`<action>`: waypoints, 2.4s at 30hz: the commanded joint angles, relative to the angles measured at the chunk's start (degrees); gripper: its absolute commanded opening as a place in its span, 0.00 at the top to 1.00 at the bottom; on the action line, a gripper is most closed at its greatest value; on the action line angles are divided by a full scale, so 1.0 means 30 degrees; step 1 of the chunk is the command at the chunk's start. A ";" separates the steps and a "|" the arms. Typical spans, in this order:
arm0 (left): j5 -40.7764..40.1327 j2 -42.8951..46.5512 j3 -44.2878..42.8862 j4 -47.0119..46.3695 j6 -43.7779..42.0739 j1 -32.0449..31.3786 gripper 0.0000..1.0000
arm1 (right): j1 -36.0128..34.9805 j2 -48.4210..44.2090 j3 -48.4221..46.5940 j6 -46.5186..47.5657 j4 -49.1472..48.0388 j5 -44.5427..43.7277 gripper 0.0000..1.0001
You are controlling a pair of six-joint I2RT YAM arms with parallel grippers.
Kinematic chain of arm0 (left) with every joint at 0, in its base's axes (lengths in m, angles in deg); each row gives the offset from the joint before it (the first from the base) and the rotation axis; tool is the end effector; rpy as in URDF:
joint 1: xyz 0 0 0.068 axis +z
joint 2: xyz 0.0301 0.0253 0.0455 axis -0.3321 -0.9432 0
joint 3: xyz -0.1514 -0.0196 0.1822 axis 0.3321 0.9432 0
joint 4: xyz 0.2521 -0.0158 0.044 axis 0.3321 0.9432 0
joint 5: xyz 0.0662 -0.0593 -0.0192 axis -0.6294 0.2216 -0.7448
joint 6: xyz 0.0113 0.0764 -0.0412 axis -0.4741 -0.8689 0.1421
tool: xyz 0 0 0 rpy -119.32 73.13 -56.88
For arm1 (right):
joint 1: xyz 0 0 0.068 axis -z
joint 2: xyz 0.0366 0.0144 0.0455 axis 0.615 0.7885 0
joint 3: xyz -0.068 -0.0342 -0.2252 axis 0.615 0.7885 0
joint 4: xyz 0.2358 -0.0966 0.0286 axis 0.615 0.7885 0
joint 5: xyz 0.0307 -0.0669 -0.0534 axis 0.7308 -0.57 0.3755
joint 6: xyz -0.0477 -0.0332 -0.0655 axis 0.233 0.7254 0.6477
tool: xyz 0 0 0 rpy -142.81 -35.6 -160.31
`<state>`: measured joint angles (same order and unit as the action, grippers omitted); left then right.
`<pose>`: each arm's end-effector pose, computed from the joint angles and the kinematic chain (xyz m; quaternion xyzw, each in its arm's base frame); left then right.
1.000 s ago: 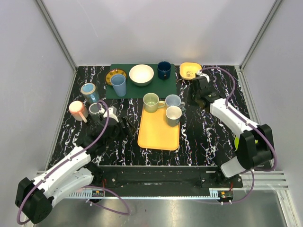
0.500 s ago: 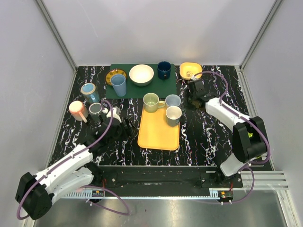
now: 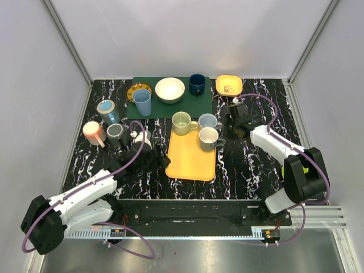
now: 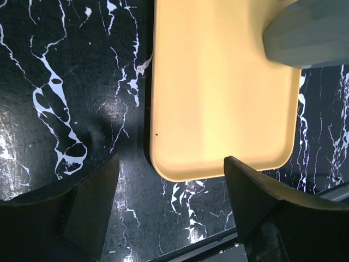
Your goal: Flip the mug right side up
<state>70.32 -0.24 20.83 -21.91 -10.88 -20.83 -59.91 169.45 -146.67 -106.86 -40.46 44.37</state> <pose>0.1904 -0.1480 0.1509 -0.0655 0.9062 -0.2374 0.3439 0.3206 0.1274 0.1556 0.0494 0.9391 0.1325 0.3131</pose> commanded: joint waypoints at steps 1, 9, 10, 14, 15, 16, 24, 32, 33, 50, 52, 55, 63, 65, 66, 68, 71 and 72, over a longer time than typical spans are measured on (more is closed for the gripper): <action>-0.0587 -0.0493 -0.1049 -0.1279 0.0281 -0.0447 0.21 | -0.0123 -0.1334 0.0180 -0.0615 0.0720 0.0839 0.67; -0.0851 -0.1225 -0.1314 -0.1543 0.0486 -0.1063 0.21 | -0.1060 -0.2975 0.0444 -0.0440 0.1832 0.0904 0.62; -0.0852 -0.1284 -0.1343 -0.1572 0.0486 -0.1150 0.21 | -0.1060 -0.3150 0.0444 -0.0498 0.2008 0.0728 0.61; -0.1056 -0.1168 -0.1431 -0.1397 0.0428 -0.1239 0.21 | -0.1060 -0.4729 0.0211 -0.0178 0.3119 -0.0853 0.49; -0.1086 -0.1109 -0.1431 -0.1367 0.0370 -0.1239 0.21 | -0.1060 -0.4966 -0.0051 0.0055 0.3384 -0.1117 0.46; -0.1173 -0.1051 -0.1489 -0.1309 0.0340 -0.1239 0.21 | -0.1060 -0.5143 -0.0228 0.0522 0.3676 -0.1264 0.41; -0.1174 -0.0758 -0.1432 -0.1132 0.0047 -0.1239 0.21 | -0.1148 -0.5817 -0.0787 0.4683 0.5319 0.3704 0.40; -0.0940 -0.0113 -0.0640 -0.1278 0.0368 -0.1239 0.21 | -0.3286 -0.4914 -0.1108 0.6414 0.6082 0.1375 0.40; -0.0940 0.0032 -0.0495 -0.1279 0.0398 -0.1239 0.21 | -0.3432 -0.4707 -0.1109 0.6415 0.5908 0.1052 0.40; -0.0969 0.0063 -0.0318 -0.1103 0.0223 -0.1239 0.21 | -0.4371 -0.0635 -0.2514 0.7616 0.4618 -0.1705 0.41; -0.0940 0.0063 -0.0318 -0.1103 0.0222 -0.1239 0.21 | -0.4575 -0.0428 -0.2690 0.7849 0.4558 -0.1734 0.41; -0.0940 0.0063 -0.0259 -0.1103 0.0193 -0.1239 0.21 | -0.4693 0.0040 -0.2836 0.8026 0.4295 -0.1705 0.42; -0.0910 0.0121 -0.0201 -0.1103 0.0193 -0.1239 0.21 | -0.4868 0.0598 -0.2720 0.8144 0.3475 -0.1179 0.55; -0.0881 0.0093 -0.0201 -0.1074 0.0193 -0.1239 0.21 | -0.5014 0.0569 -0.2749 0.8115 0.3357 -0.1061 0.59; -0.0881 0.0092 -0.0201 -0.1074 0.0193 -0.1239 0.21 | -0.5074 0.0598 -0.2836 0.8027 0.3328 -0.0974 0.58; -0.0852 0.0092 -0.0201 -0.1103 0.0251 -0.1239 0.21 | -0.5278 0.0685 -0.2953 0.7968 0.3269 -0.0885 0.54; -0.0852 0.0092 -0.0143 -0.1132 0.0281 -0.1239 0.21 | -0.5572 0.0861 -0.3363 0.7910 0.3415 -0.1089 0.48; -0.0823 0.0092 -0.0142 -0.1132 0.0310 -0.1239 0.21 | -0.5630 0.0920 -0.3538 0.7822 0.3474 -0.1351 0.45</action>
<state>68.10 0.11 20.00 -23.57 -9.96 -24.26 -75.32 171.44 -153.30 -83.17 -27.26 40.78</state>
